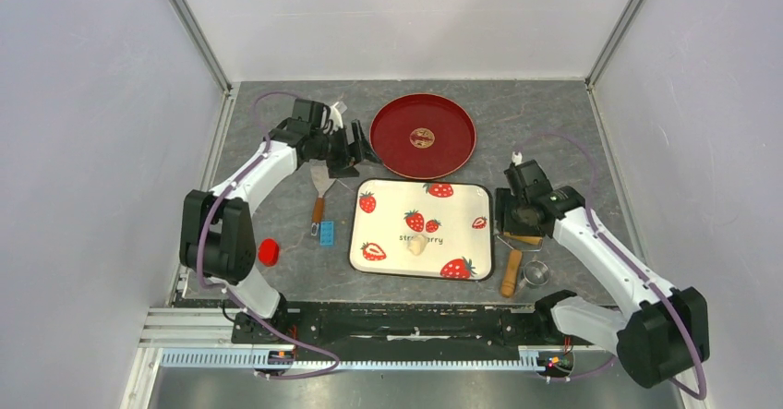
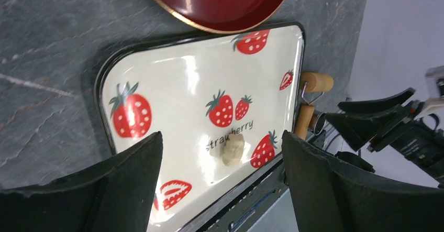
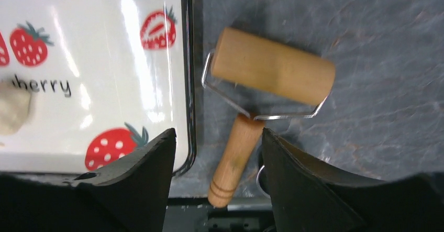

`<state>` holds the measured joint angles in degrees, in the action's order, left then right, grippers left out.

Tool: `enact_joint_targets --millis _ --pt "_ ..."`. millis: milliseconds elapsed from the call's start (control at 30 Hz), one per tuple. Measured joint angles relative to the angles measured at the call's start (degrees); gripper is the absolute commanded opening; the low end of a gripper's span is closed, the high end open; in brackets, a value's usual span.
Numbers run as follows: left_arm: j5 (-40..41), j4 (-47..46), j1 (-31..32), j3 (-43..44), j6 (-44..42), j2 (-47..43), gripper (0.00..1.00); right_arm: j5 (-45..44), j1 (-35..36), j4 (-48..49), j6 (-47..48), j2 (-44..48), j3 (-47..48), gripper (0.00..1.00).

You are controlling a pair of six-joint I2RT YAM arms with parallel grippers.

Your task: Roll out the dumpling wrappers from the dough

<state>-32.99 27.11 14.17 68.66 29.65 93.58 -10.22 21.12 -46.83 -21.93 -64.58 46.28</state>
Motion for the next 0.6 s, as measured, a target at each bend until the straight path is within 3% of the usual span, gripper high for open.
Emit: enact_joint_targets --millis 300,600 --pt "-0.09 -0.55 3.06 6.6 0.0 4.04 0.86 9.07 0.02 -4.0 -4.22 2.1 -8.35 0.55" --pt "-0.09 -0.13 3.1 6.62 0.0 4.33 0.85 7.26 0.02 -4.98 -4.87 -3.23 -10.32 0.48"
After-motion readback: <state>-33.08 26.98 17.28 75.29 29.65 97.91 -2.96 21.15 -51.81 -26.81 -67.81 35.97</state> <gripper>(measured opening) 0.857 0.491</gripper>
